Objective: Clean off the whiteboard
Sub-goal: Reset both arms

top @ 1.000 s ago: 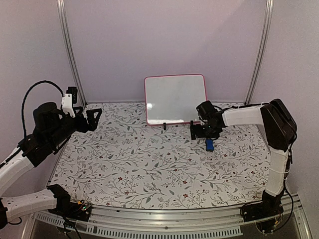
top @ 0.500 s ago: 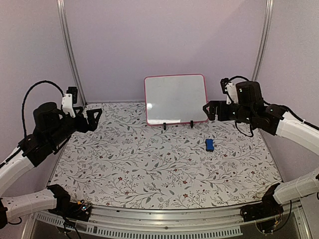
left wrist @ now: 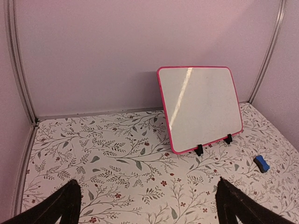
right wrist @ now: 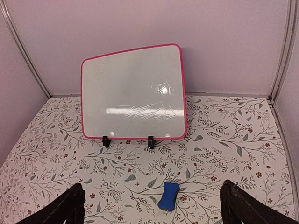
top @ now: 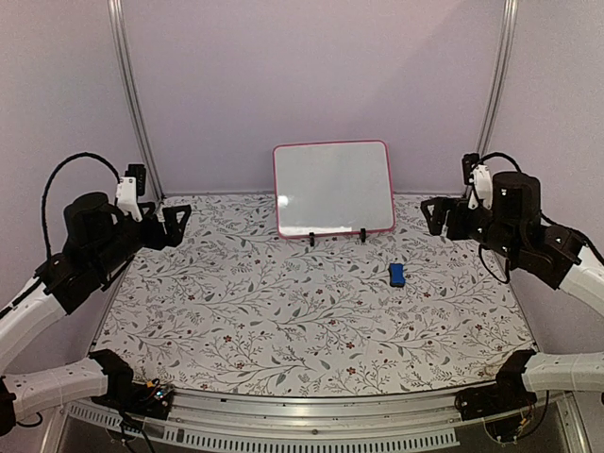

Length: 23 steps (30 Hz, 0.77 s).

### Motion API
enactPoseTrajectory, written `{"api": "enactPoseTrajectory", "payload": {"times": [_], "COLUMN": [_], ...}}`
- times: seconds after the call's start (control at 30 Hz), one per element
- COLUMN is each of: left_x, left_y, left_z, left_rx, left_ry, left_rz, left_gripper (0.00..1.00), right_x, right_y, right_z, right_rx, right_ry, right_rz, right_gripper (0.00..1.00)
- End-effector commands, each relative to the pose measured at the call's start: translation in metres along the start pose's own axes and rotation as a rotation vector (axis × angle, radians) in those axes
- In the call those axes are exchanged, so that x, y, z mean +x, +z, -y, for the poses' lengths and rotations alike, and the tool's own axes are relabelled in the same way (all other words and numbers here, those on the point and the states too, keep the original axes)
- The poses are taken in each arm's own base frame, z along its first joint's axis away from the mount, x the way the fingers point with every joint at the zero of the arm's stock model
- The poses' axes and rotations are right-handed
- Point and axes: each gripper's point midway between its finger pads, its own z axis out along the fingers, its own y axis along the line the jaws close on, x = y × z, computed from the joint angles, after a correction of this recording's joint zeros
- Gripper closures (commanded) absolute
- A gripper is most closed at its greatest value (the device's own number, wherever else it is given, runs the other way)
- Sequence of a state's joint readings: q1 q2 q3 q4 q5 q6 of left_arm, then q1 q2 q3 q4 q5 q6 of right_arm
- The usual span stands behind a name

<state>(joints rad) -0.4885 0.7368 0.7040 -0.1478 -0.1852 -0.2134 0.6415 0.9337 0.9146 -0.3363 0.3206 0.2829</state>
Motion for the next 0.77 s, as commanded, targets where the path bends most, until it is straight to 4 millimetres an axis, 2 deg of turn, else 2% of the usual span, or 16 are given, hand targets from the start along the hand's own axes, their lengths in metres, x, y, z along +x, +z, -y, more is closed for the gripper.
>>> {"api": "enactPoseTrajectory", "payload": {"times": [0.0, 0.33, 0.47, 0.73], "left_x": [-0.001, 0.000, -0.001, 0.000], "left_y": [0.004, 0.007, 0.006, 0.008], "left_z": [-0.004, -0.016, -0.019, -0.021], "left_rx": [-0.005, -0.042, -0.054, -0.053], "left_ry": [-0.010, -0.017, -0.016, -0.020], "left_rz": [-0.010, -0.017, -0.012, -0.015], "left_gripper": [0.00, 0.00, 0.00, 0.00], "right_x": [-0.025, -0.048, -0.046, -0.055], "right_y": [-0.025, -0.070, -0.072, -0.076], "right_z": [0.005, 0.012, 0.014, 0.020], "right_rx": [-0.010, -0.046, -0.051, -0.018], "right_ry": [-0.015, -0.009, -0.014, 0.013], "right_rz": [0.131, 0.259, 0.272, 0.315], "right_gripper": [0.01, 0.01, 0.01, 0.01]}}
